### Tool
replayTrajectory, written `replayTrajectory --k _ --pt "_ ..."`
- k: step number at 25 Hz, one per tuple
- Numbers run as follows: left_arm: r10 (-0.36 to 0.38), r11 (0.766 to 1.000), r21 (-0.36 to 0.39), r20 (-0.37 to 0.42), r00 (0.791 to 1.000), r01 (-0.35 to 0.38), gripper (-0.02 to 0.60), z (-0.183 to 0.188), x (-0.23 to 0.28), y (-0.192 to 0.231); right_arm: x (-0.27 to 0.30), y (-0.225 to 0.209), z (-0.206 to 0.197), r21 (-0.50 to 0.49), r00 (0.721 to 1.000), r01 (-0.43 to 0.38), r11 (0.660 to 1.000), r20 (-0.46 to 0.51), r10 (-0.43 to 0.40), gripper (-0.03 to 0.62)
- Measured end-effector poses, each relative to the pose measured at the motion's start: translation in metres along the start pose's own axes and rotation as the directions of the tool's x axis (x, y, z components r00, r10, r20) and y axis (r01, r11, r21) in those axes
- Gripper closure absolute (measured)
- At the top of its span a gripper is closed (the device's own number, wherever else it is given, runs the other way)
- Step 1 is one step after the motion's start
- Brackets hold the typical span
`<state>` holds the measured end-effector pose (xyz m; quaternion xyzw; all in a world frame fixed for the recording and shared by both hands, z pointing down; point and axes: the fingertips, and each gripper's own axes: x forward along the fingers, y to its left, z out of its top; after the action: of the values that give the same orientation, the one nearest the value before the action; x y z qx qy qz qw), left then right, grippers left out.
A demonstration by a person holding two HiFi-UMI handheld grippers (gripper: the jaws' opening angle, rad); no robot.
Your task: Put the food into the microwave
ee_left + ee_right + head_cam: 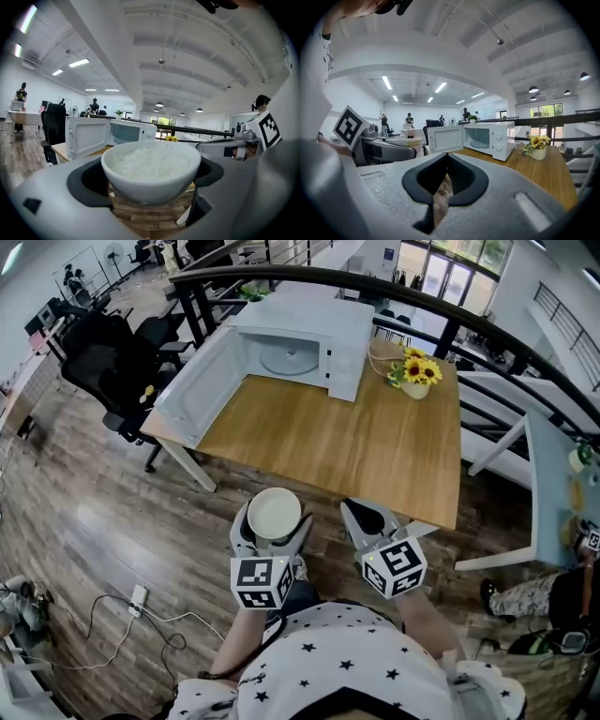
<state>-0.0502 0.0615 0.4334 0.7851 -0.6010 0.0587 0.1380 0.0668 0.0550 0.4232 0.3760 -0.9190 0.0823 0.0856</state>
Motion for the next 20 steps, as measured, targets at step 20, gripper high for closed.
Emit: replayTrajectory --k 20 --pt "-0.091 0.995 0.029 -0.017 0.996 0.091 0.081 0.049 0.095 0.092 0.126 -0.03 0.038 0.004 0.997 0.082 0.997 -0.01 -0.082 0.588"
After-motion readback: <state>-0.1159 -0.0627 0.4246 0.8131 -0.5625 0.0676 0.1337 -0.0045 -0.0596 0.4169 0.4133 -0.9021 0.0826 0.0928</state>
